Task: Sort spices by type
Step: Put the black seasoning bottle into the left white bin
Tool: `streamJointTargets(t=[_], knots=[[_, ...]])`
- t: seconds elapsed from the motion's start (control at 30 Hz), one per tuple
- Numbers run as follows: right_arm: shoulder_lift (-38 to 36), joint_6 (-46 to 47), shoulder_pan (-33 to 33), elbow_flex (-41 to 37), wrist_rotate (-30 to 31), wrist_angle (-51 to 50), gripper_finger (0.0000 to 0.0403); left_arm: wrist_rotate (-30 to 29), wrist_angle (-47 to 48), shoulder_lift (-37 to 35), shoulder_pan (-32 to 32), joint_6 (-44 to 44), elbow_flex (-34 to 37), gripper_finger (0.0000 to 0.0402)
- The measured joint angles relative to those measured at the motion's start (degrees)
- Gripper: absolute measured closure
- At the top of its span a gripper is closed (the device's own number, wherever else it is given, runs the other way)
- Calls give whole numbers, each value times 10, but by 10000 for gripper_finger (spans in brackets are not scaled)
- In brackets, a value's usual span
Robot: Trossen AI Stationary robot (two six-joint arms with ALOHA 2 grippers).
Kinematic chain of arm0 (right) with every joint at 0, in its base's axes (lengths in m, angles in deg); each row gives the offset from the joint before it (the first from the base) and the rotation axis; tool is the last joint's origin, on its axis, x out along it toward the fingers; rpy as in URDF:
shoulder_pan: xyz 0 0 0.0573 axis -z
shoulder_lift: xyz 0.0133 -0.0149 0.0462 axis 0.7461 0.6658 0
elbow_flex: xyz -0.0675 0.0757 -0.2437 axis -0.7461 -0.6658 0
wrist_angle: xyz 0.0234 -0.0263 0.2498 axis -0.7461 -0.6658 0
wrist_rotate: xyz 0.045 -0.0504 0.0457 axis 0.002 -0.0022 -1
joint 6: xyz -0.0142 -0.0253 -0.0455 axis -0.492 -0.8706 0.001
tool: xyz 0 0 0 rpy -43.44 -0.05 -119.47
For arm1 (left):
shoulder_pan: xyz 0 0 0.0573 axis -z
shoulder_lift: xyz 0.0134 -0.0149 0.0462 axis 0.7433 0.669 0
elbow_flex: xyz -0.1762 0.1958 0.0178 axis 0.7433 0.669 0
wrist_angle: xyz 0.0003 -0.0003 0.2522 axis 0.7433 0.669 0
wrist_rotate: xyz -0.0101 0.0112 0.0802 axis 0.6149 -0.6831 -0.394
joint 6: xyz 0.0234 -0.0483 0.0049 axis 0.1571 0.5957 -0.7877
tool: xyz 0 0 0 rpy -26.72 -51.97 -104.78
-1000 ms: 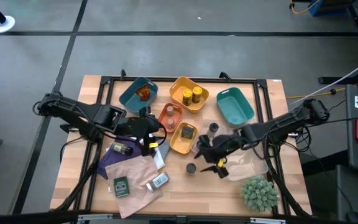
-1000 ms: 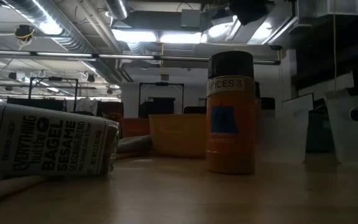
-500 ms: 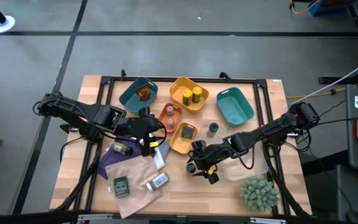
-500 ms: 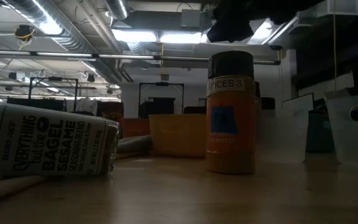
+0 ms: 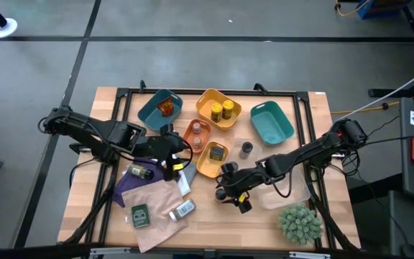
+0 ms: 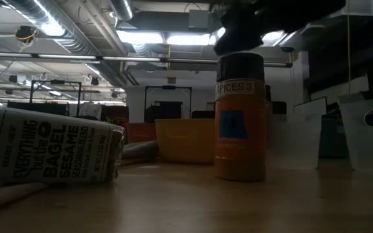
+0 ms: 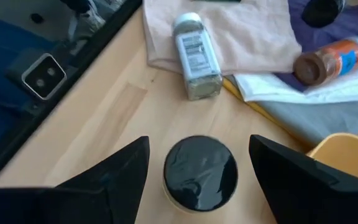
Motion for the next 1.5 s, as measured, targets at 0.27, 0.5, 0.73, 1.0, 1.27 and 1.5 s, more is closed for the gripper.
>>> streamJointTargets(t=[0.27, 0.5, 0.73, 1.0, 1.27, 1.5], knots=[[14, 0, 0, 0, -17, 3, 127, 4, 1, 0, 12, -2, 0, 215], [14, 0, 0, 0, -2, 3, 127, 4, 1, 0, 29, -2, 0, 215], [14, 1, 9, 0, -1, -3, 127, 4, 1, 0, 41, -2, 0, 215], [17, 13, 9, 0, 0, -10, 127, 6, 1, 0, 45, -2, 0, 215], [34, 15, 9, -1, -28, -7, 127, 6, 0, 0, 45, -4, 0, 215], [45, 16, 20, 0, -60, 2, 127, 6, 0, 1, 45, -4, 0, 215]])
